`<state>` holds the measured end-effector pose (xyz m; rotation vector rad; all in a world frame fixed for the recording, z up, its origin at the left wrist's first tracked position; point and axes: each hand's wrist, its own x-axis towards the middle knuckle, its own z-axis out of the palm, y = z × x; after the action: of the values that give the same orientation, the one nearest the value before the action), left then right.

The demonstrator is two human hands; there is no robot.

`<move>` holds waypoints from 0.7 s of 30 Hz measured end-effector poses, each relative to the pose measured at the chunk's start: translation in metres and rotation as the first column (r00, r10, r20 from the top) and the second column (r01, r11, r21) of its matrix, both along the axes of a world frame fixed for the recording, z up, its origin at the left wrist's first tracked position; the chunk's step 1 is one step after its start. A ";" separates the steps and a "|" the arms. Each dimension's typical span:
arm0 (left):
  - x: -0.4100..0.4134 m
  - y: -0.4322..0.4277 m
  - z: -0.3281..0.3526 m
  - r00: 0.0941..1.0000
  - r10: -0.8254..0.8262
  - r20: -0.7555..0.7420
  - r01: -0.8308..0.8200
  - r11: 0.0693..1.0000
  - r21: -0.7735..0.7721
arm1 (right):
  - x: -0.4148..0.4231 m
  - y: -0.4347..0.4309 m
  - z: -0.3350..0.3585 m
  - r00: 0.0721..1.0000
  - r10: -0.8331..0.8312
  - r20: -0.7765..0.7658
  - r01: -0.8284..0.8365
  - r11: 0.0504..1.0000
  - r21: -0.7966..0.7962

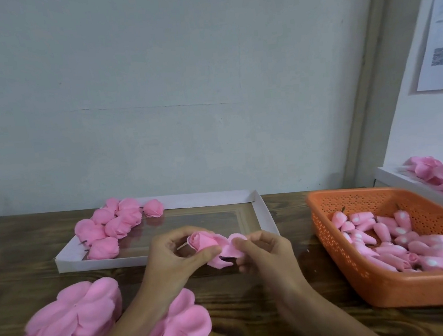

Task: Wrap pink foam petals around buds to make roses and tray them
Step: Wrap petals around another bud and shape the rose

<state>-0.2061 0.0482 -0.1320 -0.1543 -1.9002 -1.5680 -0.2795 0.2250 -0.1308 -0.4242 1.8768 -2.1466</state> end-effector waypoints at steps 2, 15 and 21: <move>0.001 0.002 0.002 1.000 0.012 0.003 -0.012 1.000 -0.019 | 0.003 -0.002 0.001 0.993 -0.009 -0.122 0.005 0.999 -0.031; 0.005 0.004 0.006 1.000 0.011 0.020 -0.011 1.000 0.019 | 0.013 -0.004 -0.002 0.861 0.165 -0.481 -0.213 0.976 -0.046; 0.006 0.009 0.005 0.996 -0.039 0.084 0.034 0.997 0.065 | 0.010 -0.007 -0.009 0.777 0.133 -0.615 -0.172 0.985 -0.004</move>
<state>-0.2005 0.0571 -0.1266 -0.0970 -1.9198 -1.6814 -0.2691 0.2178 -0.1397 -1.3880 1.9762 -2.1084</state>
